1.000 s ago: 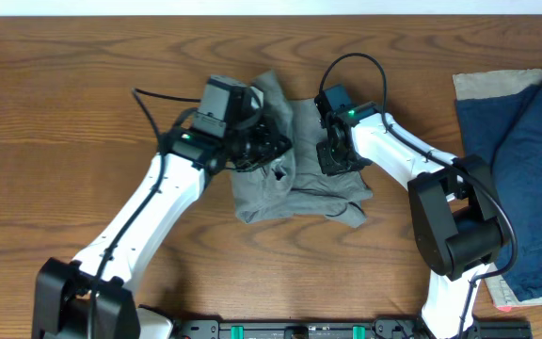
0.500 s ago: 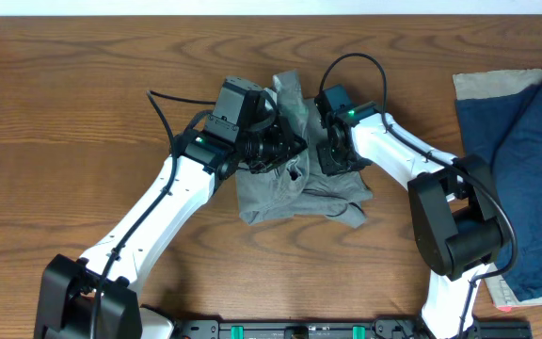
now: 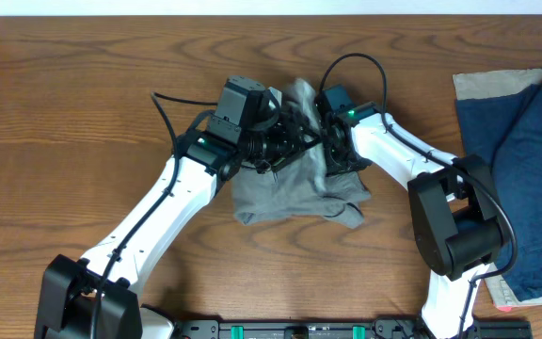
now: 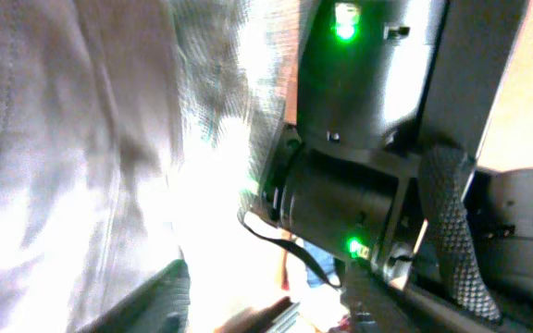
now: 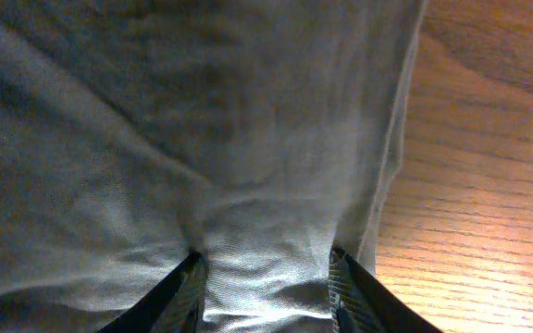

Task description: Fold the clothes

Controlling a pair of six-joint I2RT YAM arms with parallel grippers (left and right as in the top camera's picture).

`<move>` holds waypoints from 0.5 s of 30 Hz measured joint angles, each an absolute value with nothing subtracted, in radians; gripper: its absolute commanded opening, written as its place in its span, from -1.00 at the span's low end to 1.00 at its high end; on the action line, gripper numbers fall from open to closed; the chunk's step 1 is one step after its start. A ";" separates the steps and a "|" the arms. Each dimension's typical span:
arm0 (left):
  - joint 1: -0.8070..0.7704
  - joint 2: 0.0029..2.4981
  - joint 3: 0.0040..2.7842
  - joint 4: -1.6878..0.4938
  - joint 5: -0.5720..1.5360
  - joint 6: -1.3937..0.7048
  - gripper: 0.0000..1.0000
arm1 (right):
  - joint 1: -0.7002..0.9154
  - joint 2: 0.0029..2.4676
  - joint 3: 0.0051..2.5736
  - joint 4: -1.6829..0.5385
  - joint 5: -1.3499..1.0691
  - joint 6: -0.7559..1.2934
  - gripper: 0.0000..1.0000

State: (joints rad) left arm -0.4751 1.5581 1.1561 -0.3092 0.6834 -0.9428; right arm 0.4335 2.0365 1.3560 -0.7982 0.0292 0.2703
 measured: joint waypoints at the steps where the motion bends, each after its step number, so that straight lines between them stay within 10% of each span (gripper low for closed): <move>1: -0.476 1.558 1.156 -0.307 0.689 -0.941 0.19 | 0.433 2.037 1.359 -0.807 0.031 0.272 0.04; 15: -0.174 1.558 1.156 -0.204 0.610 -0.694 0.18 | 0.251 2.006 1.746 -1.144 0.153 0.261 0.10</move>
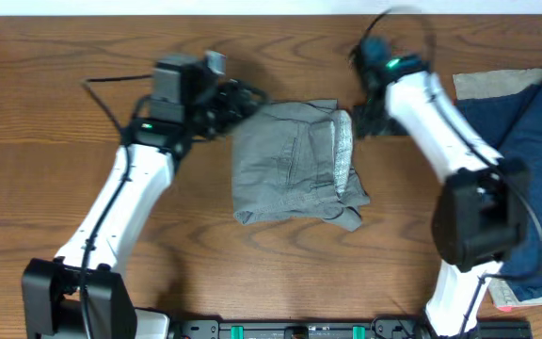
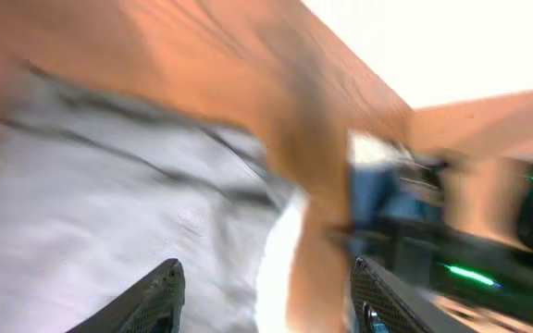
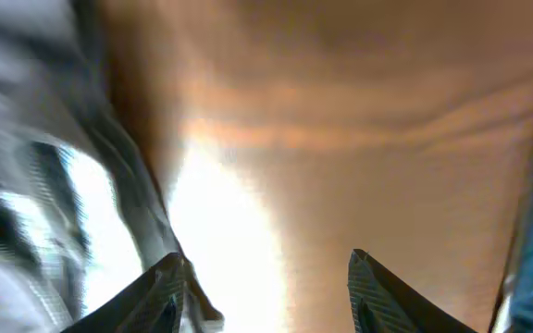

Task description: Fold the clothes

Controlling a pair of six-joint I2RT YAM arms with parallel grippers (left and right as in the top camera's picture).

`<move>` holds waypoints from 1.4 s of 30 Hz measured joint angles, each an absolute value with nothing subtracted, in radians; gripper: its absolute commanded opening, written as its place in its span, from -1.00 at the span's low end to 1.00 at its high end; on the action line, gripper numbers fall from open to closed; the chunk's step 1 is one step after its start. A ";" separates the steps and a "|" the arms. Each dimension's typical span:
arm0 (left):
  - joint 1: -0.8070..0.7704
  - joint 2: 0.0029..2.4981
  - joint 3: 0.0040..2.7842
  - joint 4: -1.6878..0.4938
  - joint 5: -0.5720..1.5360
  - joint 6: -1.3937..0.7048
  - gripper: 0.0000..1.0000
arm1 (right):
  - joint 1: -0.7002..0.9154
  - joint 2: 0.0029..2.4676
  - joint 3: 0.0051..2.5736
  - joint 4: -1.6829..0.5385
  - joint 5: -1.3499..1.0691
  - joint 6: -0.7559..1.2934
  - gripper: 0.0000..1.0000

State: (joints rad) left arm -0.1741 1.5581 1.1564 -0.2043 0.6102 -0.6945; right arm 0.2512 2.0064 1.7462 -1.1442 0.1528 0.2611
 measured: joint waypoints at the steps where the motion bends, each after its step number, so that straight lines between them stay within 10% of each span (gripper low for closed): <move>1: -0.161 1.558 1.156 -0.200 0.577 -0.674 0.18 | 0.239 1.987 1.768 -1.140 0.122 0.253 0.10; 25: -0.154 1.922 1.158 -0.236 0.360 -0.414 0.18 | 0.469 1.907 1.336 -0.957 -0.454 0.179 0.15; 42: -0.154 1.921 1.177 -0.602 0.415 -0.395 0.04 | 0.373 1.880 1.157 -0.687 0.080 0.220 0.28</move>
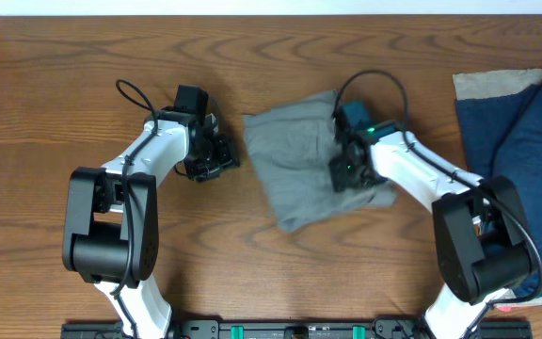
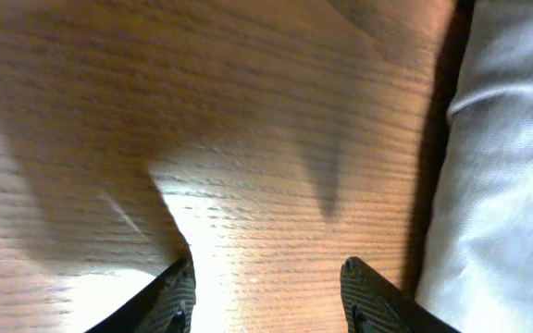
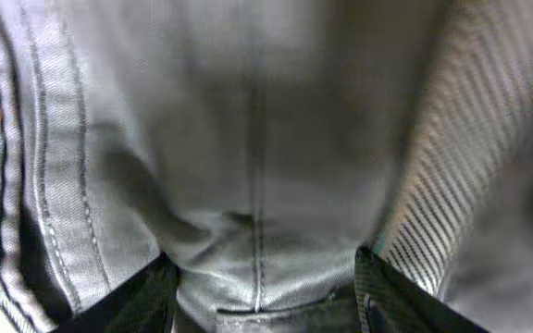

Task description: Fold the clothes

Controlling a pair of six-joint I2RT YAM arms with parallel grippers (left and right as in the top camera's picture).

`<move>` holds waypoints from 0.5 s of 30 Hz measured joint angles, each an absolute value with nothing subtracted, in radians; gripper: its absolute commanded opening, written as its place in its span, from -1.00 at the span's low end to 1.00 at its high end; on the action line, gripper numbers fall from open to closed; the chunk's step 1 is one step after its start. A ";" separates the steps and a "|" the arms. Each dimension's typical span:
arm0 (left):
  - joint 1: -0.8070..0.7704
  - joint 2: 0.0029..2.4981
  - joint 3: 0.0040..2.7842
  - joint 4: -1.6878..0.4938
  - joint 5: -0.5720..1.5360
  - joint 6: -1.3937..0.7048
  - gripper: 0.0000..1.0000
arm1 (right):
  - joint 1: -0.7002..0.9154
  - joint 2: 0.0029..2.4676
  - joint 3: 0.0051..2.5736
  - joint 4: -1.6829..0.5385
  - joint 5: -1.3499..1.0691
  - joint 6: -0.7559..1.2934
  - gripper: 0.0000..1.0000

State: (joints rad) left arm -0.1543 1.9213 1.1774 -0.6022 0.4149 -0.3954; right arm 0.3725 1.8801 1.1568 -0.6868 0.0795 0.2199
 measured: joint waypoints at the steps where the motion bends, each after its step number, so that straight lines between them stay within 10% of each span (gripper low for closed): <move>1: -0.154 1.917 1.176 -0.587 0.417 -0.391 0.04 | 0.363 1.880 1.158 -0.664 0.109 0.213 0.31; 15: -0.160 1.794 1.177 0.043 0.424 -0.365 0.34 | 0.341 1.815 1.286 -0.747 0.191 0.208 0.43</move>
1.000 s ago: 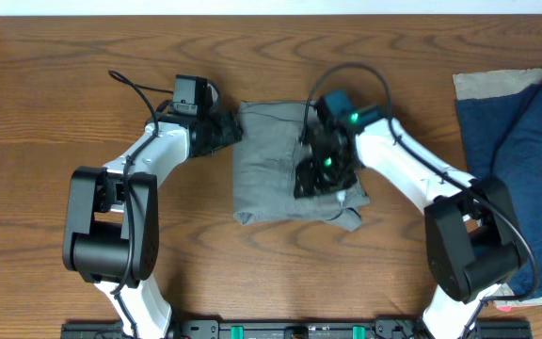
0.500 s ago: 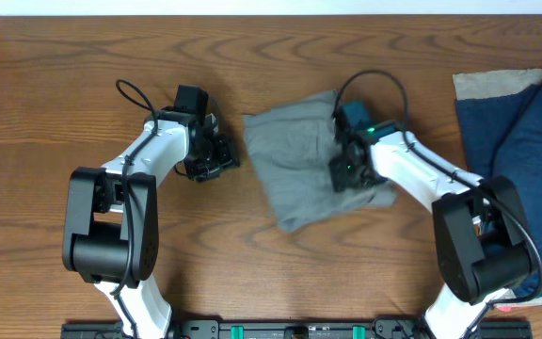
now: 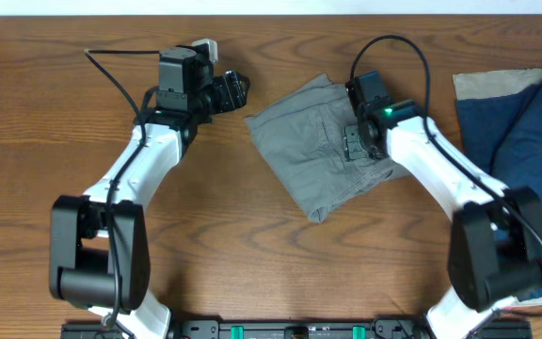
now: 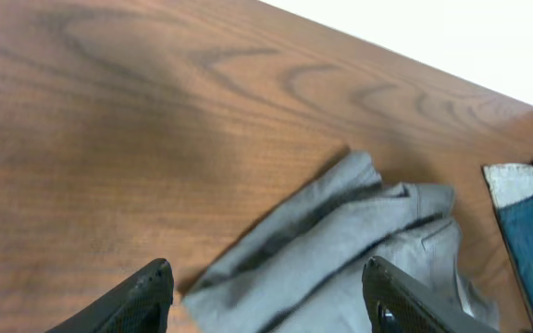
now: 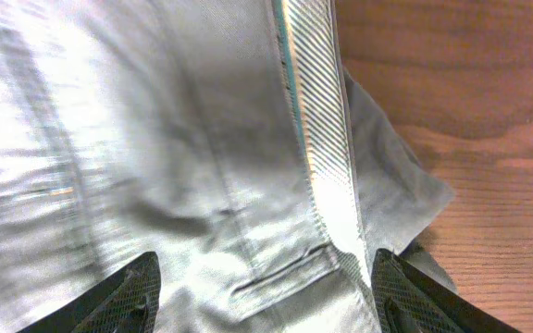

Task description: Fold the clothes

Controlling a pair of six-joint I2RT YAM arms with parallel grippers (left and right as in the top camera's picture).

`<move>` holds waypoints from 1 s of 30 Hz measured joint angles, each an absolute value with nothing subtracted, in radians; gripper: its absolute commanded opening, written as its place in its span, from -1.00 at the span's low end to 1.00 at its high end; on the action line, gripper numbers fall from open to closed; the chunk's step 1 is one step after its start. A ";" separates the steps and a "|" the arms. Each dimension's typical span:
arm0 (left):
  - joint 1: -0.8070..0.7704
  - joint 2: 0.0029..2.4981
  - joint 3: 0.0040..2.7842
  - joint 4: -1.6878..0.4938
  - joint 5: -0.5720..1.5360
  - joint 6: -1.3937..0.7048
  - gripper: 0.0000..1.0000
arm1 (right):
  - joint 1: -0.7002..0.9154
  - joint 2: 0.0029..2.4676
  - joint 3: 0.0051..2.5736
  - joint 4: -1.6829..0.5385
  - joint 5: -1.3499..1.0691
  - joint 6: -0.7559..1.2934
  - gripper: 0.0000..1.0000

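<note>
A folded grey garment (image 3: 318, 151) lies on the wooden table, turned at an angle; its seam and a striped inner band (image 5: 317, 129) fill the right wrist view, and its far corner (image 4: 340, 240) shows in the left wrist view. My right gripper (image 3: 358, 146) hovers open over the garment's right side, nothing between its fingers. My left gripper (image 3: 235, 89) is open above bare wood, left of the garment's top corner.
A pile of blue clothes (image 3: 525, 160) lies on a beige cloth (image 3: 478, 87) at the table's right edge; its blue edge shows in the left wrist view.
The left gripper rose from the table and shifted up and right toward the garment's top corner. The right gripper lifted off the cloth. The garment lies slightly lower and more rotated.
Both grippers met over the bunched grey garment, cloth in the right jaws. Then they stood apart with the garment flat and folded. Later the right gripper pressed on it, now rotated, while the left sat low on wood. Now both hover open.
</note>
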State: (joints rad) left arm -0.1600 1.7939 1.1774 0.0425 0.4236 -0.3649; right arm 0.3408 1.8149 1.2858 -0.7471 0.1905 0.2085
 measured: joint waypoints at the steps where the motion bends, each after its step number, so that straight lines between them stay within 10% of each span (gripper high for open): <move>1: -0.163 1.806 1.177 0.056 0.424 -0.365 0.34 | 0.341 1.785 1.286 -0.751 0.158 0.210 0.43; 11: -0.235 2.016 1.177 0.087 0.423 -0.393 0.21 | 0.346 1.605 1.296 -0.857 -0.039 0.220 0.48; 20: -0.261 2.016 1.211 -0.276 0.442 -0.396 -0.62 | 0.346 1.594 1.297 -0.948 -0.011 0.221 0.50; 26: -0.265 1.988 1.223 -0.590 0.488 -0.385 -0.54 | 0.327 1.594 1.297 -0.972 0.040 0.221 0.52; 30: -0.259 1.959 1.209 -0.648 0.493 -0.344 -0.03 | 0.289 1.594 1.296 -1.000 0.056 0.221 0.52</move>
State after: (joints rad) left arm -0.2588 1.9594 1.2095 -0.6483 0.4934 -0.3443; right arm 0.2890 1.5944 1.2964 -1.0000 0.0563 0.2211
